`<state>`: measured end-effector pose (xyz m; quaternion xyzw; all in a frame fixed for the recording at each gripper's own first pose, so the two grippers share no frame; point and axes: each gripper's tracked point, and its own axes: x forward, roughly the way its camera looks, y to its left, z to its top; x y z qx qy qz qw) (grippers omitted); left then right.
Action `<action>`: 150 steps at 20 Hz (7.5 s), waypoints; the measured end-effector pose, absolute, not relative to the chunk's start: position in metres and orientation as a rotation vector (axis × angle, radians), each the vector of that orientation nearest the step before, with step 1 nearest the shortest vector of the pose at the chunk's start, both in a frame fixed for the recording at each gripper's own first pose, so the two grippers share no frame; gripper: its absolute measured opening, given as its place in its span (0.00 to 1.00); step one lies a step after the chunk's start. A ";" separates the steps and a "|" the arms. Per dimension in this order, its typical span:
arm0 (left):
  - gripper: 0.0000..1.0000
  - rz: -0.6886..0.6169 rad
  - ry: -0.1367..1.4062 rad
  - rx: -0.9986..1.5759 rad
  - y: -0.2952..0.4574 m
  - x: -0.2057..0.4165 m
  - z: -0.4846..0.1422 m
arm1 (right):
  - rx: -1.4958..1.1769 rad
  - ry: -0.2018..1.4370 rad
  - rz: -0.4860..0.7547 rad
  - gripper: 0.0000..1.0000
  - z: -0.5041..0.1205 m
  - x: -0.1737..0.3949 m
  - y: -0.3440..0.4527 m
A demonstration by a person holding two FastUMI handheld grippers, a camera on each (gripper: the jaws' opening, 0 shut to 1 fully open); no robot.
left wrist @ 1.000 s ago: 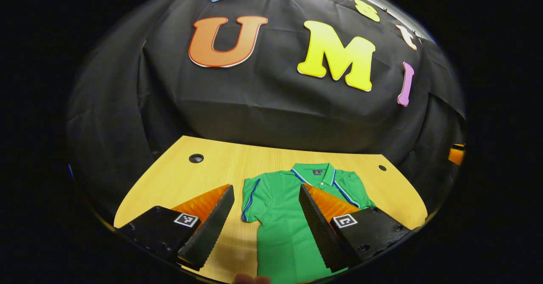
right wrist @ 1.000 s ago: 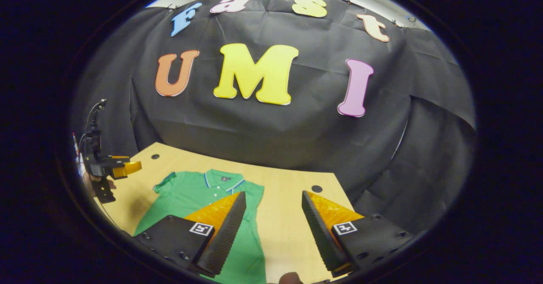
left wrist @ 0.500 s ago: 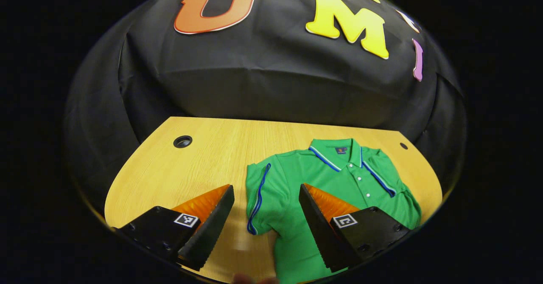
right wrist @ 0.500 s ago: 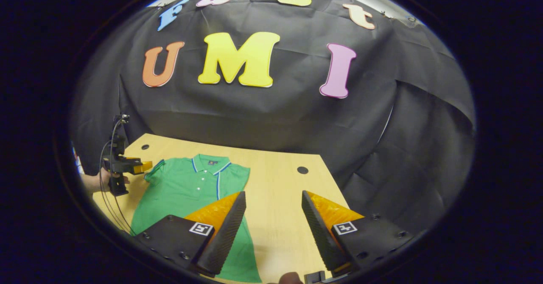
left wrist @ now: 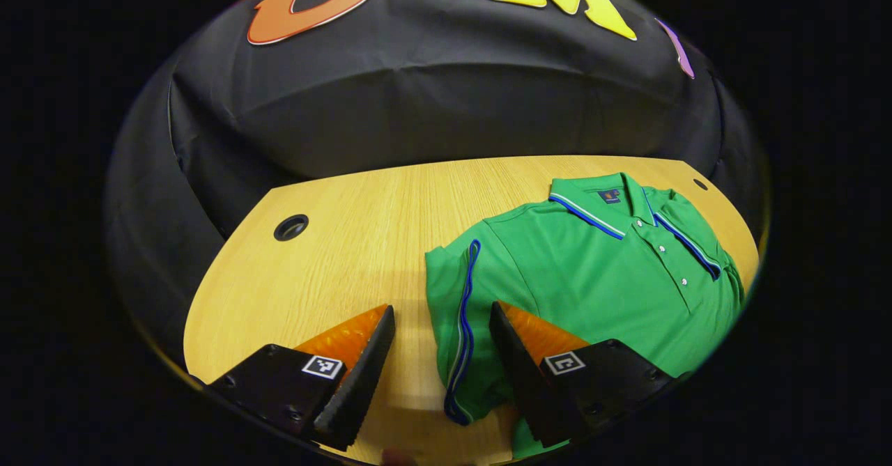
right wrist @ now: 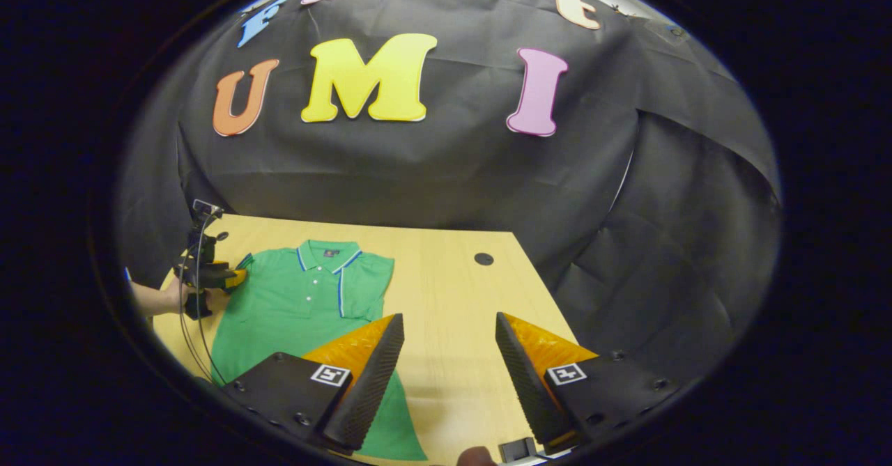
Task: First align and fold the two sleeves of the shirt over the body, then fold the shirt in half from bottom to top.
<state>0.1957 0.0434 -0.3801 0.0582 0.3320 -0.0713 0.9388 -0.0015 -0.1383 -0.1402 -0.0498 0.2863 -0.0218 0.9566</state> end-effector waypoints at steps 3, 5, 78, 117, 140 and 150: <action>0.68 -0.168 0.666 0.115 0.040 0.200 -0.379 | -0.071 0.591 -0.041 0.84 -0.144 -0.002 -0.134; 0.49 -0.185 0.700 0.107 0.039 0.198 -0.390 | -0.053 0.602 -0.040 0.84 -0.149 -0.003 -0.131; 0.37 -0.343 1.137 0.215 0.006 -0.211 -0.379 | -0.342 1.175 0.488 0.35 -0.385 -0.200 -0.106; 0.03 -0.375 0.637 -0.030 -0.048 0.130 -0.204 | 0.322 0.842 0.482 0.10 -0.217 0.137 -0.012; 0.03 -0.216 0.507 -0.048 -0.051 0.310 -0.292 | 0.208 0.671 0.303 0.10 -0.290 0.322 0.020; 0.80 -0.187 0.561 -0.014 -0.049 0.301 -0.306 | 0.128 0.682 0.223 0.53 -0.308 0.321 -0.003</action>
